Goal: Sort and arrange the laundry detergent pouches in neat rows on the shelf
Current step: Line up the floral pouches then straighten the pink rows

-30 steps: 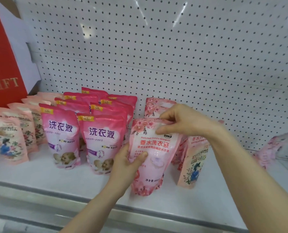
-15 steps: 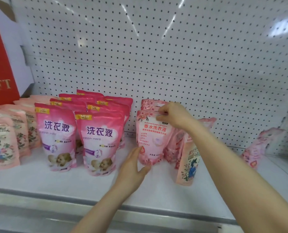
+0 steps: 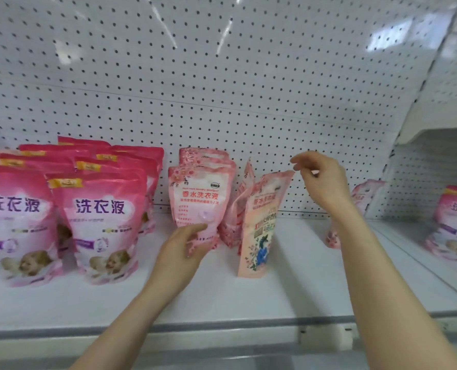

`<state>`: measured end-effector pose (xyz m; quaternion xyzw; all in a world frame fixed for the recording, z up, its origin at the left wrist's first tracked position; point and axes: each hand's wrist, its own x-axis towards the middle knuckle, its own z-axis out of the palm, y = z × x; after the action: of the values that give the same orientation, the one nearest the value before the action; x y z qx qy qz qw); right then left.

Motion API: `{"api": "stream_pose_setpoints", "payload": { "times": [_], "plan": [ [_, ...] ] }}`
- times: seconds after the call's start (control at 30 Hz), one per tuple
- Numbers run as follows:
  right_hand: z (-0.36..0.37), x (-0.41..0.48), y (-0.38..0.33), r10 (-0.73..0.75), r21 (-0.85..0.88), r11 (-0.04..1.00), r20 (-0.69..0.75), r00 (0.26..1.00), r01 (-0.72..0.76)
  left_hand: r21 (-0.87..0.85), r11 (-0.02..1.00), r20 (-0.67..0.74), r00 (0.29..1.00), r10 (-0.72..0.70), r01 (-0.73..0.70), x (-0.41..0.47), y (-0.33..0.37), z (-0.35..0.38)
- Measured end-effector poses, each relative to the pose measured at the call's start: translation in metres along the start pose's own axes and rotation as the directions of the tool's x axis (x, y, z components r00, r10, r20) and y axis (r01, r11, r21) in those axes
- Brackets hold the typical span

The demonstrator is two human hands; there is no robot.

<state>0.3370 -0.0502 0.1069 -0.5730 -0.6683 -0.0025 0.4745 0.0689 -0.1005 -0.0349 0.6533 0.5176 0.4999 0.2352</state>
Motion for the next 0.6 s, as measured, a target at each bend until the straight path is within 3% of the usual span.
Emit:
{"api": "stream_pose_setpoints", "payload": {
  "times": [0.1, 0.17, 0.27, 0.4, 0.6],
  "plan": [
    [0.007, 0.000, 0.028, 0.000, 0.017, 1.000, 0.086, 0.996, -0.002, -0.083, 0.997, 0.138, 0.990, 0.023, -0.011, 0.003, 0.027, 0.025],
    [0.014, 0.004, 0.038, -0.076, 0.041, 0.997, 0.184, 0.980, 0.070, -0.070, 0.997, 0.212, 0.977, -0.001, 0.016, 0.003, 0.036, 0.045],
    [0.020, 0.019, 0.046, -0.141, 0.042, 0.990, 0.298, 0.944, 0.135, -0.047, 0.997, 0.176, 0.983, -0.049, 0.058, 0.005, 0.033, 0.072],
    [0.013, 0.042, 0.057, -0.169, -0.007, 0.984, 0.266, 0.949, 0.177, 0.014, 0.997, 0.103, 0.991, -0.083, 0.082, 0.007, 0.031, 0.099],
    [-0.010, 0.059, 0.086, -0.180, -0.066, 0.977, 0.247, 0.952, 0.202, 0.016, 0.999, 0.117, 0.992, -0.051, 0.049, 0.016, 0.057, 0.166]
  ]
}}
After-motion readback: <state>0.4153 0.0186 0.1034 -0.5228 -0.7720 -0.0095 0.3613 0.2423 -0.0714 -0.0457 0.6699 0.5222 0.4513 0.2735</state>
